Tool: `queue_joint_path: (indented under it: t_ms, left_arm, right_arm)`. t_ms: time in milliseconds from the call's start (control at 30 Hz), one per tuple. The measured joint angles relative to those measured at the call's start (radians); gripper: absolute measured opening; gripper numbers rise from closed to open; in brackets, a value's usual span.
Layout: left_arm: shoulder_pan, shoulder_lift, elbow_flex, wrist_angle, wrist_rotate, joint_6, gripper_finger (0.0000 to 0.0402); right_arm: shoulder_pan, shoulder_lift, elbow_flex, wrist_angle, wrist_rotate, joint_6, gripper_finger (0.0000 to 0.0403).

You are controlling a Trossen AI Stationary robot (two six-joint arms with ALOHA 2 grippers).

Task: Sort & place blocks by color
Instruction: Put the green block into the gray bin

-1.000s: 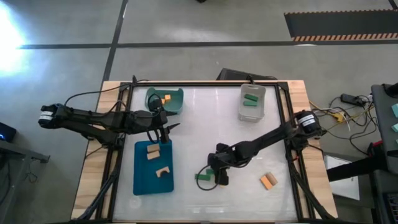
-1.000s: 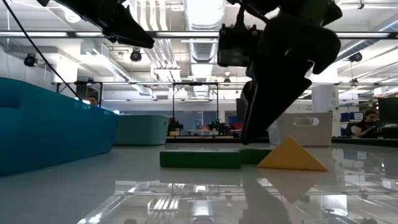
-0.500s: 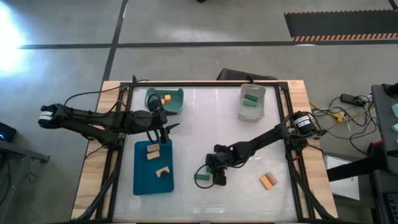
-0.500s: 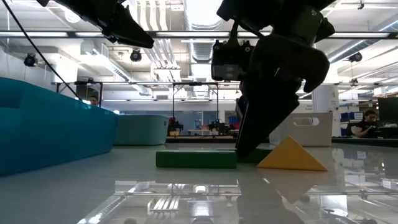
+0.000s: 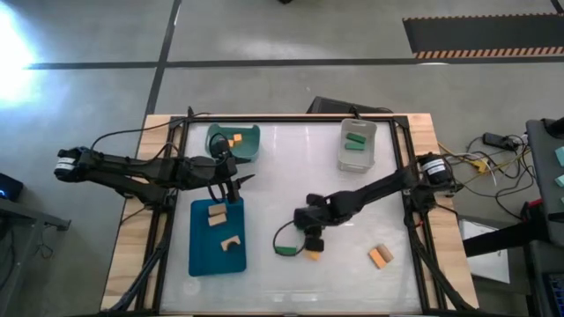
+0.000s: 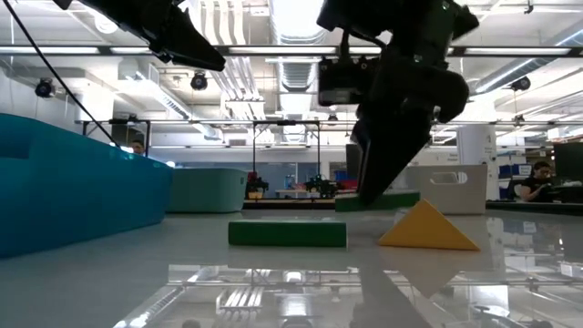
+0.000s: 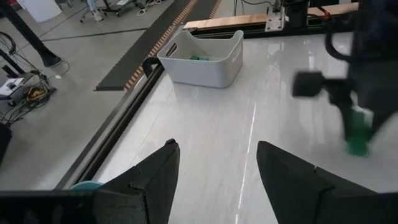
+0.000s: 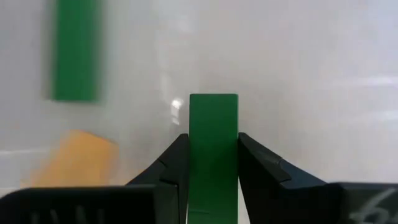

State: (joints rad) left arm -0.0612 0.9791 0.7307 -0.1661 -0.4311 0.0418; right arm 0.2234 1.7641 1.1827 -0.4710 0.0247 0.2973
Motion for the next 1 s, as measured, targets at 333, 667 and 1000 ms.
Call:
queue_joint_path:
  t_ms: [333, 667, 1000]
  left_arm:
    - [0.0, 0.0, 0.0, 0.0, 0.0, 0.018, 0.0199]
    - [0.0, 0.0, 0.0, 0.001, 0.0, 0.02, 0.0199]
    - [0.0, 0.001, 0.0, 0.0, 0.0, 0.024, 0.0199]
  right_arm:
    - [-0.211, -0.232, 0.041, -0.341, 0.138, -0.019, 0.0093]
    - [-0.631, -0.448, -0.044, -0.419, 0.257, 0.296, 0.0094]
    - [-0.938, -0.424, -0.239, -0.175, 0.229, 0.442, 0.0095]
